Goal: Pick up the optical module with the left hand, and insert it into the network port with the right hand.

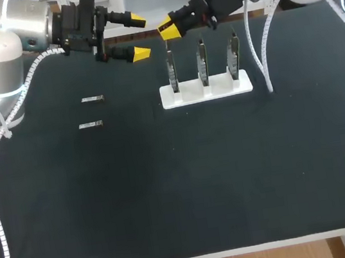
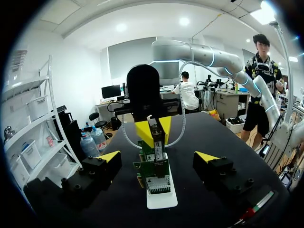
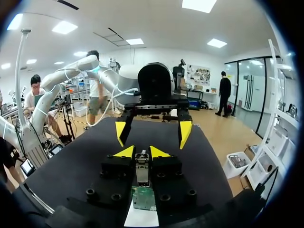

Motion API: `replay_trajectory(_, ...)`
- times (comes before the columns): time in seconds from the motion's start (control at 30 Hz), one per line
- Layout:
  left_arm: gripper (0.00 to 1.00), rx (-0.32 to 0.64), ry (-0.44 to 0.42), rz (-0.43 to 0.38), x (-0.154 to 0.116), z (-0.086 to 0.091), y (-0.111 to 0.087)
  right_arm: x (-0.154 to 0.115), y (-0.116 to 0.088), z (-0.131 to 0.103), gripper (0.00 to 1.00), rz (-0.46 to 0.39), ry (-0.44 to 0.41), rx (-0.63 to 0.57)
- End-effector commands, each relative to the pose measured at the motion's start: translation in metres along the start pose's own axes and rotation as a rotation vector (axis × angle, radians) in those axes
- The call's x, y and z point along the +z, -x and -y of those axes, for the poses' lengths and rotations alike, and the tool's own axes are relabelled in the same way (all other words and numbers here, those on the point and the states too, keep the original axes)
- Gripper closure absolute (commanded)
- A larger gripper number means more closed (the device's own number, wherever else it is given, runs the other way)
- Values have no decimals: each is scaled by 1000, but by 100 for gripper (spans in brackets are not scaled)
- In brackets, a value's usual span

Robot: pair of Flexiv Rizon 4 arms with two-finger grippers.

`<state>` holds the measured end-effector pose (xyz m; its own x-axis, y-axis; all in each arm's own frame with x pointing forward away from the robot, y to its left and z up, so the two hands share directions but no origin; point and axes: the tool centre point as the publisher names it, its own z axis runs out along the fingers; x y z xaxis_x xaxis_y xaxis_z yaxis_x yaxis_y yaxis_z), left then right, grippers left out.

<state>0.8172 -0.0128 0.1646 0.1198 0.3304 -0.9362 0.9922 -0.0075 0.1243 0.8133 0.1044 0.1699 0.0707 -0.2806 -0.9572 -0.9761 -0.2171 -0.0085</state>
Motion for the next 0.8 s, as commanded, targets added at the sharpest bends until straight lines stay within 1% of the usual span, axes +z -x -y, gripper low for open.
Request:
replay_trajectory(0.03,0,3,5,1,0,1,0,0,0,8,100,9,91,-6)
replay_trajectory(0.17,0,3,5,1,0,1,0,0,6,8,100,9,91,-16)
replay_trajectory(0.3,0,3,5,1,0,1,0,0,7,8,100,3,89,-23)
replay_trajectory(0.8,0,3,5,1,0,1,0,1,1,8,100,-7,88,-4)
